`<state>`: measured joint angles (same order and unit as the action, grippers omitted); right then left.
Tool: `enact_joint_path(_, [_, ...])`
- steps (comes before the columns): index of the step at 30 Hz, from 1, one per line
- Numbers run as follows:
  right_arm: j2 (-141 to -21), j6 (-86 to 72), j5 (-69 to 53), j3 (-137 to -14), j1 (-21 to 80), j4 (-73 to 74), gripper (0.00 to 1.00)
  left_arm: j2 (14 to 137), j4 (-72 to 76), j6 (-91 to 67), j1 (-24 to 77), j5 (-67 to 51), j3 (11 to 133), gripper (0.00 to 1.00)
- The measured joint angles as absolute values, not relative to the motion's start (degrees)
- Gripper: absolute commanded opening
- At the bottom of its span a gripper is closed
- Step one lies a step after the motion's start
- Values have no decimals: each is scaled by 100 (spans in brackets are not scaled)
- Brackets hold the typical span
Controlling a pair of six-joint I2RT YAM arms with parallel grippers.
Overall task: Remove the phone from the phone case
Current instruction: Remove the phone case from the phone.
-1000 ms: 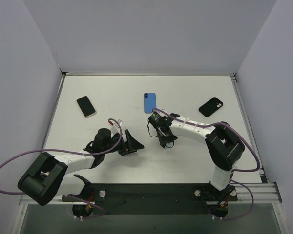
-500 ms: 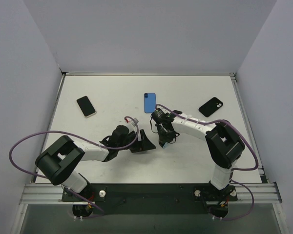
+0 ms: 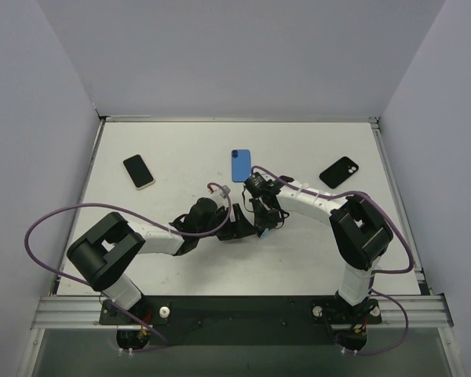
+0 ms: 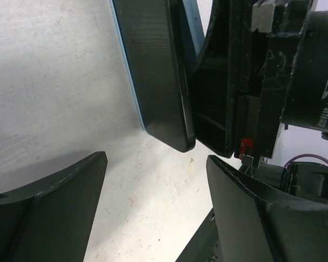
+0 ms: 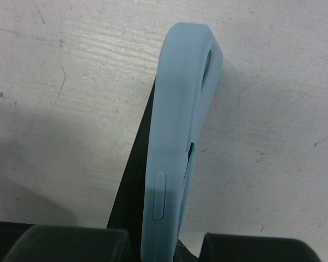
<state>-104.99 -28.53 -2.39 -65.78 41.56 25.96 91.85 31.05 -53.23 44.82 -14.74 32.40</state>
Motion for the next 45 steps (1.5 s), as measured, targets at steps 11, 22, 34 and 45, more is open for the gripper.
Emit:
enact_joint_path(11, [-10503,-2853,-287,-6576,4154,2547,0,9408,2880,-5341,4530,-1216,3511,75])
enact_joint_path(22, [-10503,-2805,-408,-6563,4101,2515,0,9334,1461,-5323,4831,-510,4250,66])
enact_joint_path(34, [-10468,-2902,-499,-6504,4066,2425,0,9509,1004,-5395,5196,287,4770,18])
enact_joint_path(45, [-10442,-2888,-873,-6213,4007,1935,0,9260,375,-4989,5196,556,4849,0])
